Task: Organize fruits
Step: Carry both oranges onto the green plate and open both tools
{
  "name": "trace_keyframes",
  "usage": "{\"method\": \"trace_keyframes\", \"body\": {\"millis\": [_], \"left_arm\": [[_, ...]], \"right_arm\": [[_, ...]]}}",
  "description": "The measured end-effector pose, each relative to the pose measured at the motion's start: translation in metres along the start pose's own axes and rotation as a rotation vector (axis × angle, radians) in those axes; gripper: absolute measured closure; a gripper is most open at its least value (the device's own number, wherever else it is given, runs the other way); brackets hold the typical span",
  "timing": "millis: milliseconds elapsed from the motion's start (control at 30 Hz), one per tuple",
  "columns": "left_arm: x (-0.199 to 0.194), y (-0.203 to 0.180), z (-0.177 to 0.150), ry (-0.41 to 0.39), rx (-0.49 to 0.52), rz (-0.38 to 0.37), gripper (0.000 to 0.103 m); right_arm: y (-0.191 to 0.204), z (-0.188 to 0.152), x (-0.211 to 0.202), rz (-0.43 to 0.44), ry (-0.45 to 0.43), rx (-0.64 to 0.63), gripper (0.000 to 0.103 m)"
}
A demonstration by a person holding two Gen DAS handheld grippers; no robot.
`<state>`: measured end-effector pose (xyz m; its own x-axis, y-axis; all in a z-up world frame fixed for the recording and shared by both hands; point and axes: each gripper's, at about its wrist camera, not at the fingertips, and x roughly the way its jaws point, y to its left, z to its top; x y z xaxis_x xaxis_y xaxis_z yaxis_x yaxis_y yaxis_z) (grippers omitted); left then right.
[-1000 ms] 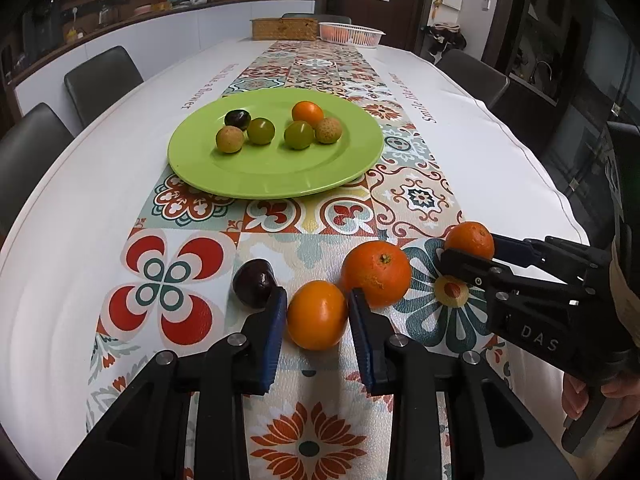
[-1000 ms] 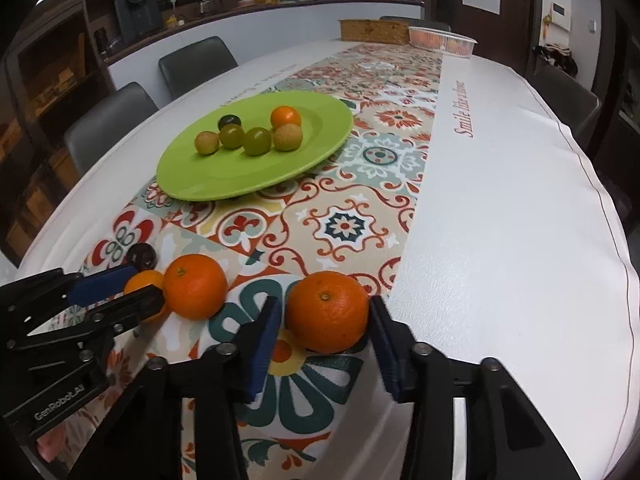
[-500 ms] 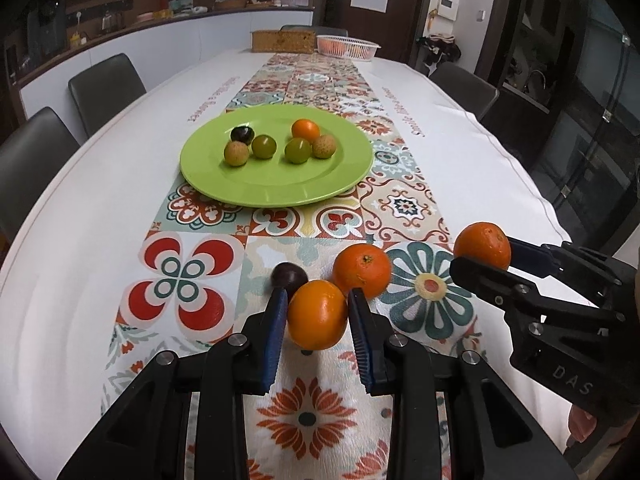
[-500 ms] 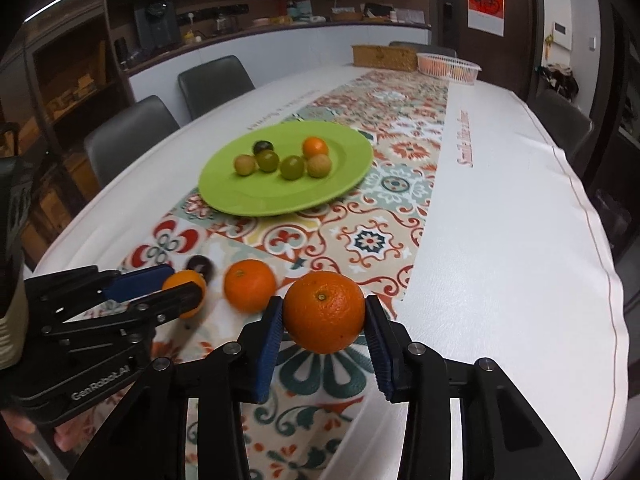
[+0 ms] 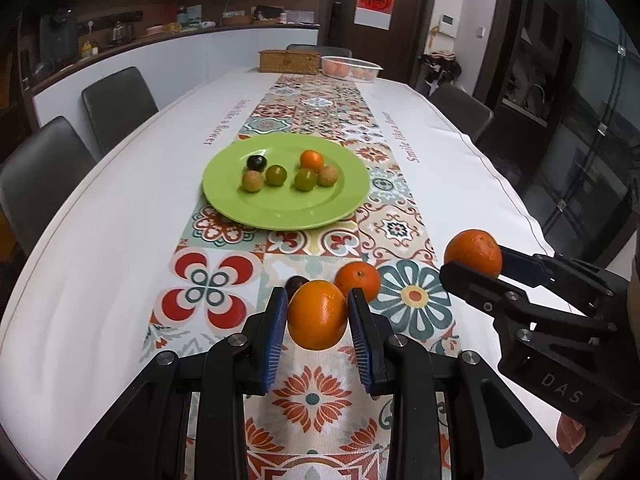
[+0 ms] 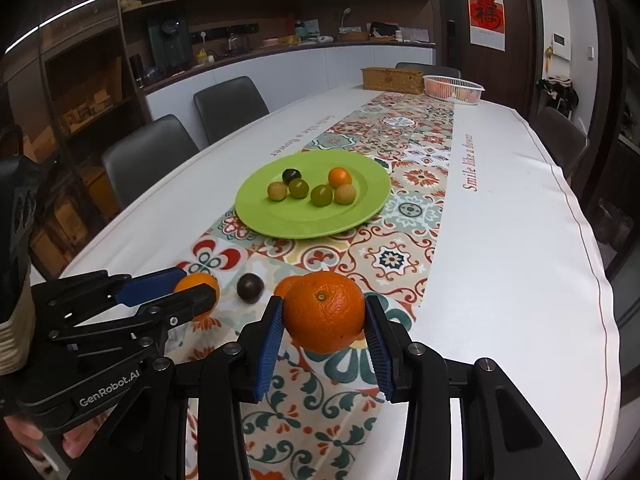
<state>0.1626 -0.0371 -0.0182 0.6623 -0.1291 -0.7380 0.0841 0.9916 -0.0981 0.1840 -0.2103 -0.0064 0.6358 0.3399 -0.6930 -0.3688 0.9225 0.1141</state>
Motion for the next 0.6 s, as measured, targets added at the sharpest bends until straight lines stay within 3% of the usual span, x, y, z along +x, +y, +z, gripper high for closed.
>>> {"method": "trace_keyframes", "body": {"millis": [233,600], "left_arm": [[-0.005,0.010,0.013,-0.032,-0.030,0.004,0.072],[0.010,0.022,0.039,-0.047,-0.036,0.017,0.072]], "right_arm": [[0.007,0.016,-0.003,-0.014,-0.027,0.004,0.062],[0.011,0.031,0.026,-0.024,0.002,0.041,0.062]]}}
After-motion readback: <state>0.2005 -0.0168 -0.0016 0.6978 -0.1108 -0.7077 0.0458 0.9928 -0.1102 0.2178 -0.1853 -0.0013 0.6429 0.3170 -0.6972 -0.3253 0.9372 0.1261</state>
